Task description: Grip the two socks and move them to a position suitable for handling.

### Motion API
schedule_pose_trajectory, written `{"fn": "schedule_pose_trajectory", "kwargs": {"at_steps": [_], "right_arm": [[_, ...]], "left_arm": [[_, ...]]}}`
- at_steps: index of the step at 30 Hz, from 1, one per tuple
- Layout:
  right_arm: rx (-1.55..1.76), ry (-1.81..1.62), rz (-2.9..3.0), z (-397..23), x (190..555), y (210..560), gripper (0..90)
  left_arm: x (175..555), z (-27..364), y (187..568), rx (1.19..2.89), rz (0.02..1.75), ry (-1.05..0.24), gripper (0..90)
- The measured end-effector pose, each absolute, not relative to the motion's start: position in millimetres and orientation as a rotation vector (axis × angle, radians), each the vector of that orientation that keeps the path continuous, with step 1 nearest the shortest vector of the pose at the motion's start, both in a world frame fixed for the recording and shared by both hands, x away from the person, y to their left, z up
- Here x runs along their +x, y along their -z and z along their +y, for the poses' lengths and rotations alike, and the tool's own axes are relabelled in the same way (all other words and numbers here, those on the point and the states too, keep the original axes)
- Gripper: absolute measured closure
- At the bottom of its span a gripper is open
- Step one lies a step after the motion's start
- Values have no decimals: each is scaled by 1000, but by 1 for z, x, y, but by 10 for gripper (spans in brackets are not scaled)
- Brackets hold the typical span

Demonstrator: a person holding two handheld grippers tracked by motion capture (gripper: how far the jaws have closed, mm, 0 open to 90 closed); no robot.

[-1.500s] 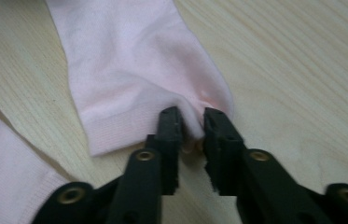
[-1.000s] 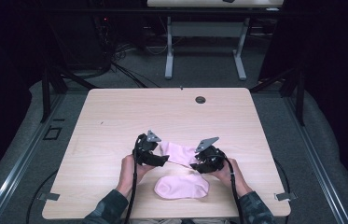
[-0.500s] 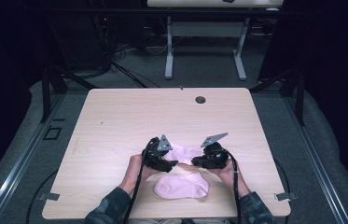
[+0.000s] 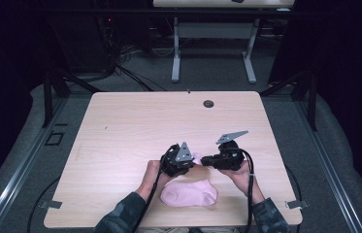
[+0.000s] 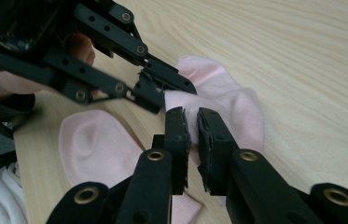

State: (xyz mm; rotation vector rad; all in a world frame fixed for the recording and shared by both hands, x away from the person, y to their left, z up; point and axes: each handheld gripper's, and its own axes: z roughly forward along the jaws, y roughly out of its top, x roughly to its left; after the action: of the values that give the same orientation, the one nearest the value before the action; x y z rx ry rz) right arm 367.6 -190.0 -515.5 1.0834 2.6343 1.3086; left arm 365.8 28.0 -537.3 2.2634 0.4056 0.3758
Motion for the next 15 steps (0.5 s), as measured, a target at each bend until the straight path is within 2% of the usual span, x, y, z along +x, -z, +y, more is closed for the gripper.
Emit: {"fn": "schedule_pose_trajectory", "kwargs": {"at_steps": [5, 13, 15], "right_arm": [[1039, -1316, 2586, -194, 360, 515, 796], [850, -1215, 2371, -199, 332, 497, 475], [767, -1163, 2356, -191, 324, 492, 447]], "left_arm": [[367, 29, 528, 2251, 436, -325, 888], [372, 36, 496, 2218, 537, -271, 889], [374, 36, 489, 2222, 557, -263, 889]]}}
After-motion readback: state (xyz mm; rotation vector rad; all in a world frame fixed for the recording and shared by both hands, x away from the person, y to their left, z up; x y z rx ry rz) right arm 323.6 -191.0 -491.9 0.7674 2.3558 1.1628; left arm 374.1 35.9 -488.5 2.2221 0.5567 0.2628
